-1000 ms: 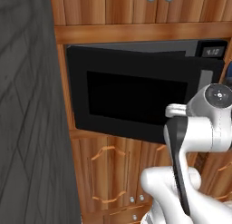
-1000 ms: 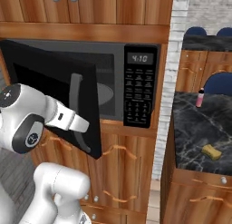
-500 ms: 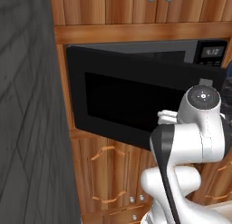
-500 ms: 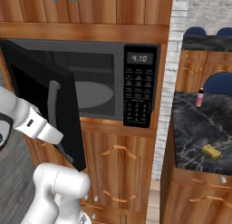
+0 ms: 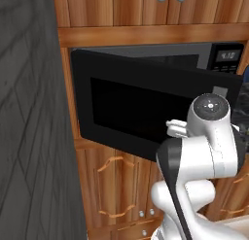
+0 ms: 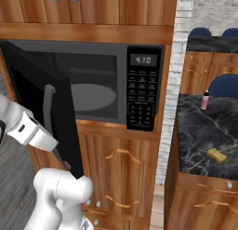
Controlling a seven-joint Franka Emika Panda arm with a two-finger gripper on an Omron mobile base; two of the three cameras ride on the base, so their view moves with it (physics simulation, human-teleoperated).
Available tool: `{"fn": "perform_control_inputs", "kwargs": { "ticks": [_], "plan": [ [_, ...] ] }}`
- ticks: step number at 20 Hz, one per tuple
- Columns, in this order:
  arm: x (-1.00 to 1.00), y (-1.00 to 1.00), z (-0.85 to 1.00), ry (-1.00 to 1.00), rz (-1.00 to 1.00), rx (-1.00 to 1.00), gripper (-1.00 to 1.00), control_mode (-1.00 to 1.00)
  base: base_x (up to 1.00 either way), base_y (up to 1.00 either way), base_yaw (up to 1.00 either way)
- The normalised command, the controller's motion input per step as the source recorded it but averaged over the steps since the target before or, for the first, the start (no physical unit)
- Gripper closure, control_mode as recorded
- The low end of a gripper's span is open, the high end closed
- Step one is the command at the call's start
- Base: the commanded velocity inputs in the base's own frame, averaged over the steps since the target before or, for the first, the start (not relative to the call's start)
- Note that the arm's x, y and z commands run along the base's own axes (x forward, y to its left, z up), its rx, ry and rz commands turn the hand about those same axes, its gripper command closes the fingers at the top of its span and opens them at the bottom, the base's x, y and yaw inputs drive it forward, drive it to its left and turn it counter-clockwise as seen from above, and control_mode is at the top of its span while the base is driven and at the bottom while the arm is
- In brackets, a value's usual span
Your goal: Place the sponge inside the microwave to prepare for sanitizing.
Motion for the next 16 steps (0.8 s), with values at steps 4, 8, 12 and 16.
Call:
{"fn": "perform_control_inputs", "kwargs": {
  "ticks": [4, 8, 12, 16],
  "plan": [
    [-0.54, 0.00, 0.29, -0.15, -0.01, -0.01, -1.00, -1.00, 0.00, 0.00, 0.00],
    [-0.70, -0.07, 0.32, -0.14, 0.00, 0.00, -1.00, -1.00, 0.00, 0.00, 0.00],
    [-0.67, -0.26, 0.29, -0.08, 0.00, 0.06, -1.00, -1.00, 0.00, 0.00, 0.00],
    [-0.34, -0.55, 0.17, 0.00, 0.00, 0.28, -1.00, -1.00, 0.00, 0.00, 0.00]
  ]
}}
